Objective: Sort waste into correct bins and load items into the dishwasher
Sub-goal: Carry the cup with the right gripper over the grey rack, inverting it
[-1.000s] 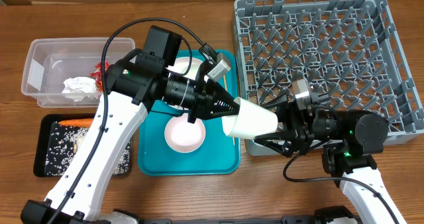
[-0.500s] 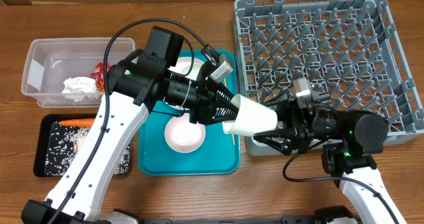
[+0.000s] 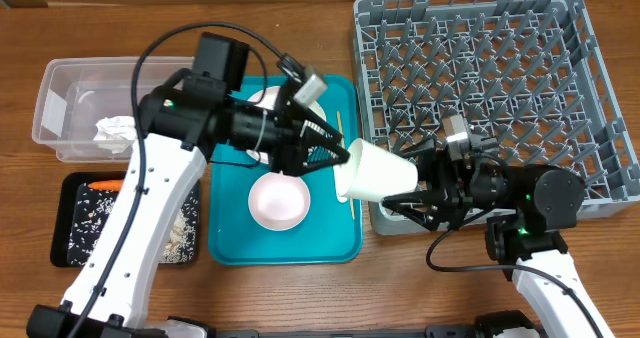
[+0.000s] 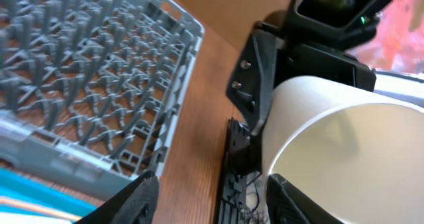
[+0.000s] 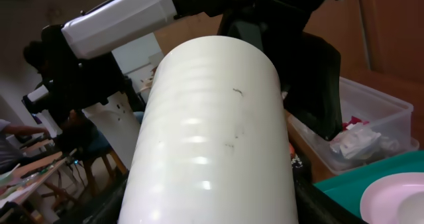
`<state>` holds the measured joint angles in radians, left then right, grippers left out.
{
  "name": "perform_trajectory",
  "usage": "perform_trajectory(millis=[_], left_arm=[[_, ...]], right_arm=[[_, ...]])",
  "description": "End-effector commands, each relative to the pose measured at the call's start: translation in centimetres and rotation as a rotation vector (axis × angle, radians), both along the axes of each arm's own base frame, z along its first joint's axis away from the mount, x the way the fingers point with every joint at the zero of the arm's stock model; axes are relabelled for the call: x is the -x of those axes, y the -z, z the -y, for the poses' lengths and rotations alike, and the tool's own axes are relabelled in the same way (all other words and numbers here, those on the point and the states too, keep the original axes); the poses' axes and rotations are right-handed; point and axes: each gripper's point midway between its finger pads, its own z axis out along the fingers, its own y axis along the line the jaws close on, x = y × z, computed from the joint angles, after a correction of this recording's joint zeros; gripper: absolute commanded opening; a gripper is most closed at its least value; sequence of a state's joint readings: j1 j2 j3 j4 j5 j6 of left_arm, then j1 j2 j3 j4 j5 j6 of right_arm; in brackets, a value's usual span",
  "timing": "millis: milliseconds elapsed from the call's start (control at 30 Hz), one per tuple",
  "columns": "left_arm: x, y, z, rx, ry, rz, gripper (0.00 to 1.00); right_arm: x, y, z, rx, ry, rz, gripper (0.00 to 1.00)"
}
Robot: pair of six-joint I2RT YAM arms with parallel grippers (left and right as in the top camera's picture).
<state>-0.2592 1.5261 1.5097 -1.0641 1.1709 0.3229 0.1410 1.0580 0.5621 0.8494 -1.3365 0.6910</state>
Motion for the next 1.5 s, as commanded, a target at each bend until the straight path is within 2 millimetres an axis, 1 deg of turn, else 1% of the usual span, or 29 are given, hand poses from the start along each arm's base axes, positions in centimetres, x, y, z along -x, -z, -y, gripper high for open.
perform_trajectory(millis=[0, 67, 100, 167, 333, 367, 400, 433, 467, 567, 667, 733, 867, 967, 1067, 1167, 1333, 1467], left_arm=[[-1.3, 0.1, -1.3, -0.021, -0.061, -0.009, 0.56], [-1.5, 0.3, -1.8, -0.037, -0.081, -0.016, 0.57], [-1.6, 0.6, -2.0, -0.054, -0.091, -0.02, 0.57], [-1.7, 1.1, -2.2, -0.082, -0.104, -0.024, 0.57], [-1.8, 2.5, -2.9, -0.164, -0.138, -0.047, 0.58], [-1.8, 2.8, -3.0, -0.18, -0.144, -0.052, 0.63], [-1.8, 2.9, -3.1, -0.19, -0.149, -0.055, 0.7], [-1.7, 3.1, -3.2, -0.199, -0.152, -0.058, 0.89], [-1.7, 3.2, -3.3, -0.209, -0.156, -0.062, 1.0], [-1.7, 3.5, -3.5, -0.227, -0.162, -0.065, 1.0], [-1.8, 3.6, -3.5, -0.235, -0.166, -0.064, 1.0], [-1.8, 3.6, -3.6, -0.235, -0.166, -0.064, 1.0], [-1.8, 3.6, -3.6, -0.235, -0.166, -0.063, 1.0], [-1.8, 3.6, -3.6, -0.235, -0.166, -0.063, 1.0], [-1.8, 3.6, -3.6, -0.235, -0.166, -0.063, 1.0], [-1.8, 3.6, -3.6, -0.235, -0.166, -0.063, 1.0], [-1.8, 3.6, -3.6, -0.235, -0.166, -0.063, 1.0], [-1.8, 3.6, -3.6, -0.235, -0.166, -0.063, 1.0]], right_arm=[[-0.2, -0.4, -0.1, -0.004, -0.001, 0.013, 0.54], [-0.8, -0.4, -0.1, -0.013, 0.025, -0.004, 0.53], [-1.5, -0.5, 0.0, -0.029, 0.062, -0.034, 0.52], [-2.4, -0.8, 0.2, -0.051, 0.109, -0.06, 0.51], [-5.0, -1.6, 1.5, -0.114, 0.251, -0.124, 0.5], [-5.7, -1.5, 1.9, -0.125, 0.284, -0.149, 0.5], [-6.3, -1.4, 2.3, -0.13, 0.313, -0.171, 0.49], [-6.8, -1.3, 2.7, -0.132, 0.341, -0.193, 0.49], [-7.5, -1.1, 3.2, -0.135, 0.371, -0.215, 0.49], [-9.0, -1.0, 4.7, -0.137, 0.448, -0.27, 0.48], [-10.6, -1.3, 6.6, -0.138, 0.526, -0.328, 0.46], [-11.3, -1.9, 7.7, -0.131, 0.567, -0.342, 0.46], [-12.2, -3.5, 9.0, -0.092, 0.63, -0.334, 0.46], [-13.1, -3.9, 9.9, -0.053, 0.712, -0.356, 0.46], [-13.9, -3.5, 11.3, 0.007, 0.829, -0.399, 0.46], [-14.5, -2.6, 13.1, 0.087, 0.963, -0.43, 0.45], [-14.6, -1.6, 15.8, 0.189, 1.136, -0.468, 0.45], [-14.4, -1.2, 17.2, 0.224, 1.223, -0.506, 0.44]])
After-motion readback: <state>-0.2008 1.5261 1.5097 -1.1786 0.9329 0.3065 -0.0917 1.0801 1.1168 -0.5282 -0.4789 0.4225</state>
